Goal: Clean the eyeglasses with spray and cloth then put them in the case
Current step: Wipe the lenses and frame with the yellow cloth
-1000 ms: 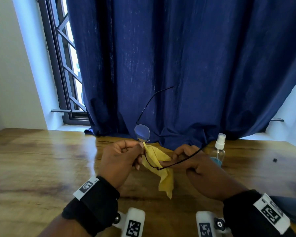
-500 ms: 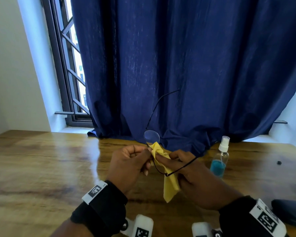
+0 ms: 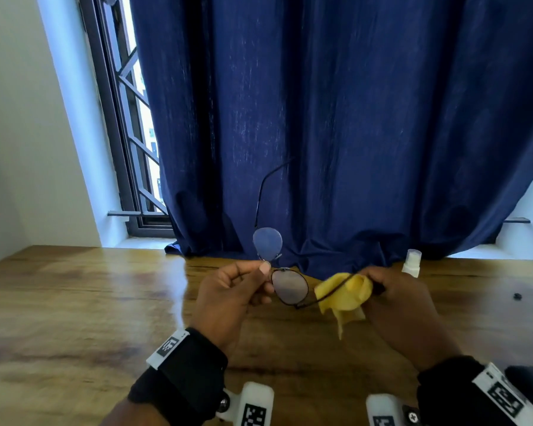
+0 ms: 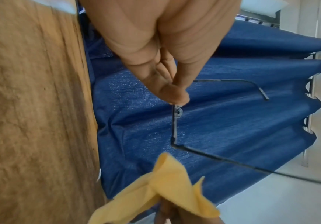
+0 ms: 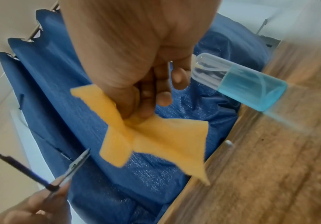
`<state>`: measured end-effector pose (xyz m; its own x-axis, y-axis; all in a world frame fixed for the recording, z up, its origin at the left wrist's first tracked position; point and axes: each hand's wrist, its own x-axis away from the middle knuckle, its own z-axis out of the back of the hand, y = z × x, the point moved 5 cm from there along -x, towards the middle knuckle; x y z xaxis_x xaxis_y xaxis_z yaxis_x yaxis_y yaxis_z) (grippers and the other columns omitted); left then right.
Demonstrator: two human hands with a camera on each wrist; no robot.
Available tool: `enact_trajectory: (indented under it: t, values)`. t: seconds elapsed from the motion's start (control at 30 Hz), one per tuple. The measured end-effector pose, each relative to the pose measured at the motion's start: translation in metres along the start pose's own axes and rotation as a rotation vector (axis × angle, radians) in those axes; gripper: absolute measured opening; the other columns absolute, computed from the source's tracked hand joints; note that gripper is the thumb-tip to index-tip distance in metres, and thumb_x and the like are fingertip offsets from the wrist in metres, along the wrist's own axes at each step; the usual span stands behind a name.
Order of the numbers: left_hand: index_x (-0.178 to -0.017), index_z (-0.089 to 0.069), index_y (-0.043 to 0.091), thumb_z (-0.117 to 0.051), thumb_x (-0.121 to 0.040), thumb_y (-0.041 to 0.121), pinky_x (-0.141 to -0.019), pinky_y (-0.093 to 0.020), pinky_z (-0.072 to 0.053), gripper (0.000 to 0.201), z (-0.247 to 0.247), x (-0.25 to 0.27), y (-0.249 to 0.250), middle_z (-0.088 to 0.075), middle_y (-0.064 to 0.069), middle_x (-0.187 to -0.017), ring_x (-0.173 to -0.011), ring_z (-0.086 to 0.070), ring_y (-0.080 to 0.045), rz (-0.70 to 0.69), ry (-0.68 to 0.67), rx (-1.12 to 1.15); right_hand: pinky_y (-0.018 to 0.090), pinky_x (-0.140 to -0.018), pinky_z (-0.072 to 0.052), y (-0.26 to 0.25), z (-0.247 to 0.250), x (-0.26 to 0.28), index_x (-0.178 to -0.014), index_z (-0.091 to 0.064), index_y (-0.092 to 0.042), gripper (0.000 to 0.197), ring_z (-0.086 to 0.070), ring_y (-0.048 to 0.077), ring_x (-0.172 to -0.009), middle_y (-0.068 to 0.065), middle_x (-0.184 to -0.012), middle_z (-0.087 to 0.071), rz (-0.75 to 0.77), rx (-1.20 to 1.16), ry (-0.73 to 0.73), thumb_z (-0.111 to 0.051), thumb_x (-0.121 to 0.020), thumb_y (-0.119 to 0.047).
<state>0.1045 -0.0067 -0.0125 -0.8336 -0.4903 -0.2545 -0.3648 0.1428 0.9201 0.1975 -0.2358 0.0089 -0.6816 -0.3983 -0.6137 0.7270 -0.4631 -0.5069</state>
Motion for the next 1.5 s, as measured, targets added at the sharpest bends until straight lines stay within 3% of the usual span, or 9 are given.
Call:
enact_trajectory:
  t: [0.27,0.43,0.6,0.8,1.0,1.17,1.37,1.43,1.5]
  values:
    - [-0.095,-0.075,0.005,-0.075,-0.084,0.007,-0.080,-0.026,-0.061,0.011,0.001,0.005,0.026,-0.080,-0.007,-0.089,-0.087,-0.076,-0.016,-0.247,0.022,-0.180,0.027,-0.059,-0.048,0.002,-0.005,0.005,-0.066,-0.070,-0.004,0.045,-0.057,0.009,-0.053,0.005,-0.061,-0.072,-0.491,-0.485,-0.020,-0.058,-0.100,-0.031]
    - [-0.090,-0.079,0.019,-0.077,-0.078,0.015,-0.084,-0.017,-0.056,0.013,-0.017,0.022,0.053,-0.074,-0.001,-0.097,-0.096,-0.071,-0.010,-0.660,-0.071,-0.478,0.031,-0.053,-0.041,-0.022,-0.012,0.008,-0.084,-0.077,-0.004,0.041,-0.058,0.024,-0.066,0.015,-0.076,-0.074,-0.474,-0.761,-0.169,-0.054,-0.100,-0.034]
    - [-0.092,-0.078,0.021,-0.075,-0.080,0.017,-0.081,-0.022,-0.060,0.013,-0.029,0.031,0.053,-0.071,0.006,-0.101,-0.098,-0.071,-0.015,-0.706,-0.227,-0.457,0.034,-0.057,-0.035,-0.034,-0.027,0.014,-0.084,-0.081,-0.015,0.024,-0.056,0.025,-0.073,0.018,-0.086,-0.071,-0.496,-1.018,-0.357,-0.065,-0.086,-0.032]
    - [-0.093,-0.081,0.010,-0.075,-0.081,0.015,-0.083,-0.022,-0.059,0.014,-0.038,0.036,0.054,-0.072,0.001,-0.104,-0.098,-0.072,-0.012,-0.778,-0.295,-0.561,0.042,-0.079,-0.044,-0.023,-0.031,0.014,-0.072,-0.083,-0.015,0.024,-0.073,0.021,-0.076,0.013,-0.087,-0.079,-0.564,-1.120,-0.288,-0.067,-0.068,-0.032]
    - [-0.099,-0.078,0.013,-0.073,-0.084,0.011,-0.085,-0.027,-0.061,0.016,-0.035,0.031,0.045,-0.072,0.005,-0.107,-0.104,-0.072,-0.018,-0.677,-0.287,-0.516,0.045,-0.081,-0.046,-0.023,-0.027,0.013,-0.075,-0.082,-0.015,0.052,-0.065,0.026,-0.081,0.012,-0.079,-0.076,-0.455,-1.115,-0.276,-0.093,-0.046,-0.056]
    - [-0.104,-0.073,0.012,-0.064,-0.090,0.021,-0.080,-0.028,-0.061,0.019,-0.032,0.021,0.021,-0.079,-0.004,-0.099,-0.094,-0.075,-0.023,-0.229,-0.224,-0.286,0.050,-0.084,-0.042,-0.021,-0.022,0.011,-0.089,-0.081,-0.011,0.034,-0.058,0.038,-0.094,0.037,-0.105,-0.067,-0.464,-1.069,-0.181,-0.076,-0.073,-0.040]
    - [-0.096,-0.079,0.018,-0.063,-0.083,0.053,-0.097,-0.060,-0.049,0.040,-0.034,0.019,0.006,-0.078,-0.009,-0.101,-0.102,-0.069,-0.035,0.004,-0.314,-0.254,0.035,-0.061,-0.044,-0.025,-0.015,0.009,-0.081,-0.077,-0.011,0.018,-0.054,0.026,-0.068,0.017,-0.075,-0.068,-0.333,-0.887,-0.180,-0.067,-0.091,-0.022]
    - [-0.095,-0.080,0.016,-0.068,-0.080,0.047,-0.094,-0.056,-0.052,0.036,-0.035,0.019,0.006,-0.079,-0.009,-0.098,-0.096,-0.069,-0.028,0.048,-0.321,-0.183,0.034,-0.059,-0.043,-0.025,-0.013,0.007,-0.081,-0.074,-0.005,0.018,-0.052,0.026,-0.065,0.026,-0.073,-0.063,-0.255,-0.836,-0.161,-0.066,-0.094,-0.016]
    - [-0.093,-0.080,0.012,-0.071,-0.080,0.035,-0.076,-0.032,-0.058,0.027,-0.038,0.022,0.011,-0.079,-0.006,-0.091,-0.085,-0.071,-0.015,0.017,-0.351,-0.184,0.032,-0.057,-0.046,-0.029,-0.009,0.005,-0.079,-0.071,-0.004,0.019,-0.052,0.024,-0.059,0.028,-0.070,-0.060,-0.168,-0.772,-0.135,-0.069,-0.092,-0.018]
